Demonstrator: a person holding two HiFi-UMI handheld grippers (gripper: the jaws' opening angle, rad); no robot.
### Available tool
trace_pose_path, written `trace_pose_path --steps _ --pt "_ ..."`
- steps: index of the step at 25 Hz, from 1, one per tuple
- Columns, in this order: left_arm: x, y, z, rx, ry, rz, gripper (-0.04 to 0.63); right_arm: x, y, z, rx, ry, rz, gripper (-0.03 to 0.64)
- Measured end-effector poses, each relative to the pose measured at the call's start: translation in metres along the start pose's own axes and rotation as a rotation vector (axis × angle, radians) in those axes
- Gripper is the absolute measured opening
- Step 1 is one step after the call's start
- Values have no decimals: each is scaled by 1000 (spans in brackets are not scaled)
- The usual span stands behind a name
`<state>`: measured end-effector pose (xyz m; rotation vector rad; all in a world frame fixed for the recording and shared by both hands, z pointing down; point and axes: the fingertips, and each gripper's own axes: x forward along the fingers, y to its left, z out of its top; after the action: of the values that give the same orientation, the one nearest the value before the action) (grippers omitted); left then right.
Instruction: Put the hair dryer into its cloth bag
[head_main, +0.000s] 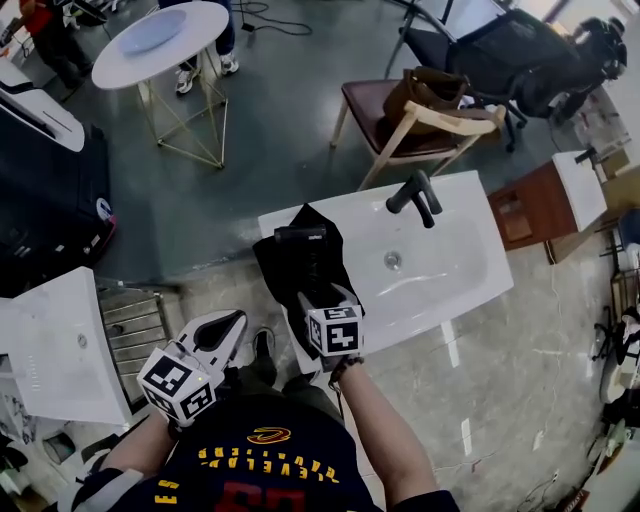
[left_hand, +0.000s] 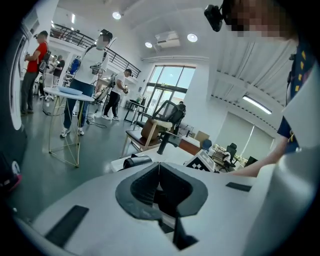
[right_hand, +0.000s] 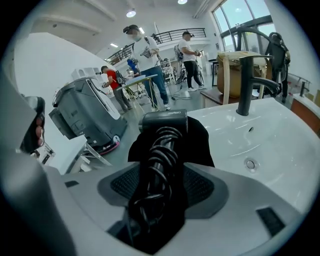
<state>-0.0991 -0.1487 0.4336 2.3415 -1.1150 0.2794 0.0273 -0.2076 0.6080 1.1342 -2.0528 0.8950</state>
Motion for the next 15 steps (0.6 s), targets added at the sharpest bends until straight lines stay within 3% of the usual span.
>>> trace_pose_path --steps 15 --pt "-14 19 -8 -30 2 43 5 33 -2 -7 -77 93 -89 245"
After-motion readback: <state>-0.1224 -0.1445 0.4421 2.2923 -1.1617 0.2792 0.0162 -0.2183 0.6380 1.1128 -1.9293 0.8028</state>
